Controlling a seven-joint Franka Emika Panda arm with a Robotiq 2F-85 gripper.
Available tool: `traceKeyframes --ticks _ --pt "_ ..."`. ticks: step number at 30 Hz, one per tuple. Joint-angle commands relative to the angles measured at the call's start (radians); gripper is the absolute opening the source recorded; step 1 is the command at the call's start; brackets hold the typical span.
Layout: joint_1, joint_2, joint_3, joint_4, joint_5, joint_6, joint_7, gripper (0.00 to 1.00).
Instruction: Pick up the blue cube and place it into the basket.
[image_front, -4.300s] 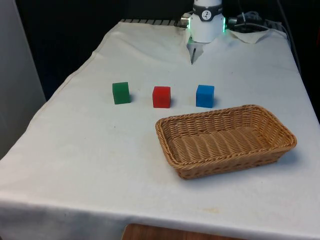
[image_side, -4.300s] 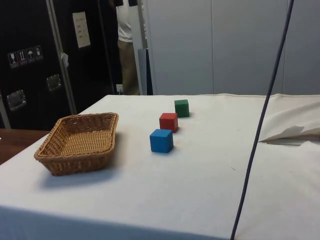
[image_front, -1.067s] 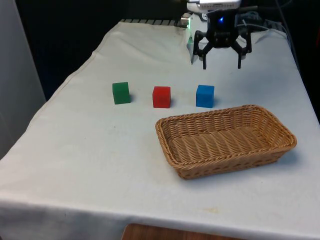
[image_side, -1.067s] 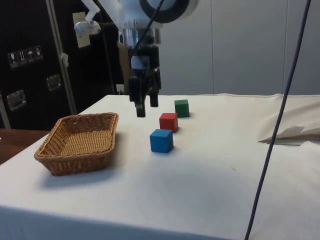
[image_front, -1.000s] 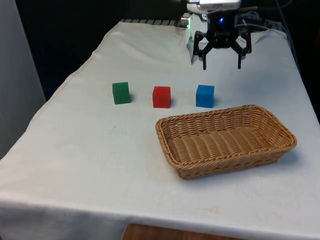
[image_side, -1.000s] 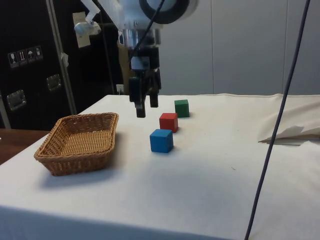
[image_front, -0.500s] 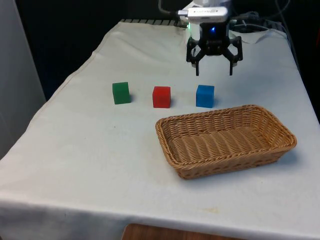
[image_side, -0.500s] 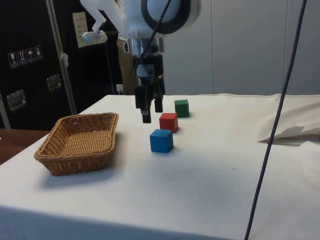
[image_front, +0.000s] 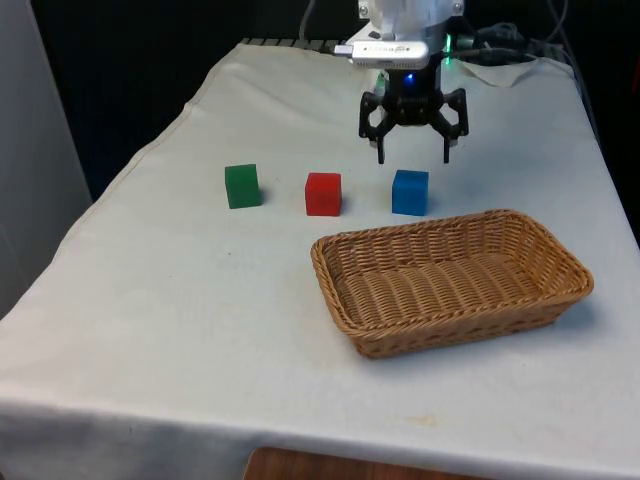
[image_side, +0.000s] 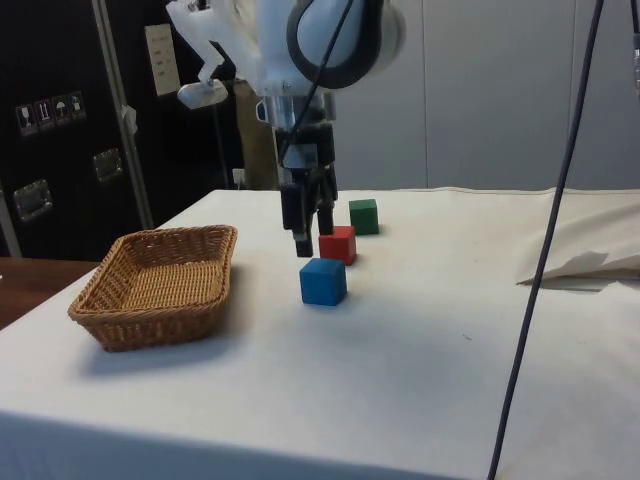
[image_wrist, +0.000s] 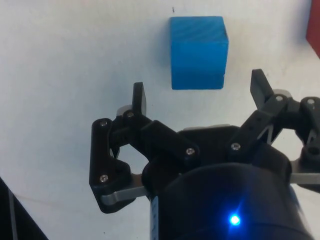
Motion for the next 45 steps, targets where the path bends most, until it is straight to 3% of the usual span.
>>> traceKeyframes --ticks 1,45 --pt "0.000 0.000 0.000 0.000 0.000 0.000 0.000 1.00" --pt "0.002 0.137 -0.001 0.026 0.000 0.068 0.012 1.00"
